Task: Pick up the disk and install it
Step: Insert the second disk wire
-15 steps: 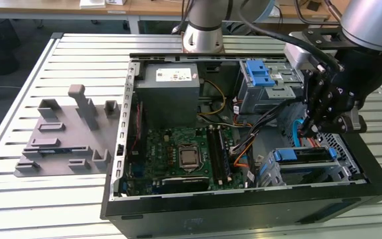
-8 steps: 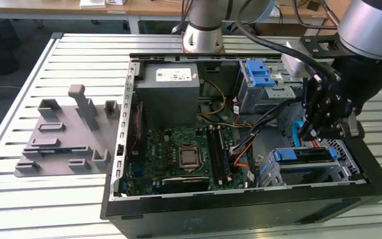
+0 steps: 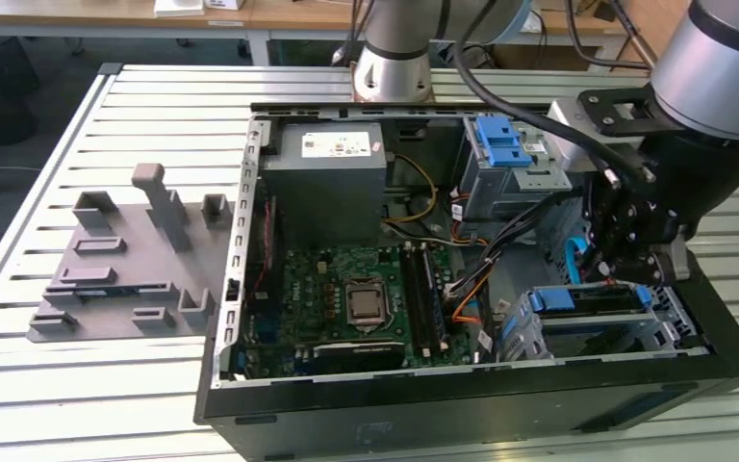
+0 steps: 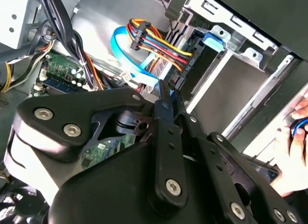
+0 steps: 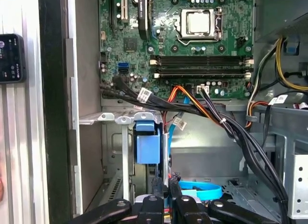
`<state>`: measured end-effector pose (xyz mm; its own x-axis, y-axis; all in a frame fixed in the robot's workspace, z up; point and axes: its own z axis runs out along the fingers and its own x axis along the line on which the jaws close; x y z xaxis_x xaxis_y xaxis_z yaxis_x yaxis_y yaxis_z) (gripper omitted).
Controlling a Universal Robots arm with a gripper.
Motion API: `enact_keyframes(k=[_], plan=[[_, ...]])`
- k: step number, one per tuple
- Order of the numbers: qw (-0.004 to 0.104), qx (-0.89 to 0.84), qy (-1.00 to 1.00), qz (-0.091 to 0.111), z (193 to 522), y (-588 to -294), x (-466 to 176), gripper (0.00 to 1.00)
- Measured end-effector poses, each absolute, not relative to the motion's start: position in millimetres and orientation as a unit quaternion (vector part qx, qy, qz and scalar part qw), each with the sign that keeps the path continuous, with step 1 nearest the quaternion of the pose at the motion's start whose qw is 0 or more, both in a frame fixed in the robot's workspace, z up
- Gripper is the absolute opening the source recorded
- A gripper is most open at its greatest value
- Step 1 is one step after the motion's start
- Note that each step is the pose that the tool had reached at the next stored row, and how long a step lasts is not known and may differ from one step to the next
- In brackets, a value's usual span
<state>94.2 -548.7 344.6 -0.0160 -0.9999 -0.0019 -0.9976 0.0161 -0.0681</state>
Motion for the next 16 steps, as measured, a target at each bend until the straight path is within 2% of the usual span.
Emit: enact_keyframes(k=[4,6,11,14,16], plan=[[0.035,-0.701,0.711,-0.032,343,-550,91,0.16],[0.036,-0.701,0.711,-0.033,341,-551,90,0.16],[0.043,-0.701,0.711,-0.028,336,-556,90,0.16],[0.057,-0.701,0.711,-0.02,336,-557,89,0.16],[0.059,-0.7,0.711,-0.019,335,-559,89,0.16]])
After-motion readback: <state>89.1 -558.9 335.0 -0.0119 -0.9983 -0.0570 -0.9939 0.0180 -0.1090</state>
